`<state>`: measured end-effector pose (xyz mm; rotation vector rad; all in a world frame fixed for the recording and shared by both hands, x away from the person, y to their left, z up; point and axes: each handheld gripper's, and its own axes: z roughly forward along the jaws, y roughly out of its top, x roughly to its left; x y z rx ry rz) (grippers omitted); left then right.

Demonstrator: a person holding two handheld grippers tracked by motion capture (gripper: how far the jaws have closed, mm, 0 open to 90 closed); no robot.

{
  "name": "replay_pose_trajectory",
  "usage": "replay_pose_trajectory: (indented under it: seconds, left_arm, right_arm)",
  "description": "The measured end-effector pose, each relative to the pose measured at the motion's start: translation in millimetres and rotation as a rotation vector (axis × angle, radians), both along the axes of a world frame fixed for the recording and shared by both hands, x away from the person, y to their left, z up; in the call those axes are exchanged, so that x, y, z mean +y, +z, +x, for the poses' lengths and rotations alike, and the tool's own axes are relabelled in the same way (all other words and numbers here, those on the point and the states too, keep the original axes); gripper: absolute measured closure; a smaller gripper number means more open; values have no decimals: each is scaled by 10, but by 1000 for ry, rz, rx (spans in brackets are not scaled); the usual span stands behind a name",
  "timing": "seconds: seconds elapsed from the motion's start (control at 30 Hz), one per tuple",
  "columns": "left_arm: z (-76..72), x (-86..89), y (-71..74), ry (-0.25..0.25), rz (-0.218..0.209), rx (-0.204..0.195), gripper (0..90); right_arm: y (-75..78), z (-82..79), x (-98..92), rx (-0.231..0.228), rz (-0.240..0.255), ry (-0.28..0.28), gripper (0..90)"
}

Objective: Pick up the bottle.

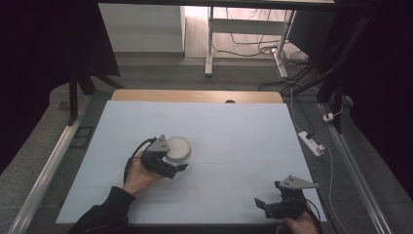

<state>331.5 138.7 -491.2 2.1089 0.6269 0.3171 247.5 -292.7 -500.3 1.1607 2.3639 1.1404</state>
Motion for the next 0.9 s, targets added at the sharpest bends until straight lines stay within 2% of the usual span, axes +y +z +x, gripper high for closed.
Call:
replay_pose_trajectory:
  seconds: [0.47, 0.67, 0.9]
  left_arm:
    - [72, -174, 323, -62, -3, -14, 73]
    - [83, -245, 417, -77, -4, -16, 73]
    - [28, -323, 466, -100, -12, -14, 73]
  right_arm:
    - [-1, 1, -2, 2, 2, -1, 0]
    - [-1, 1, -3, 2, 3, -1, 0]
    - [-2, 4, -4, 2, 2, -1, 0]
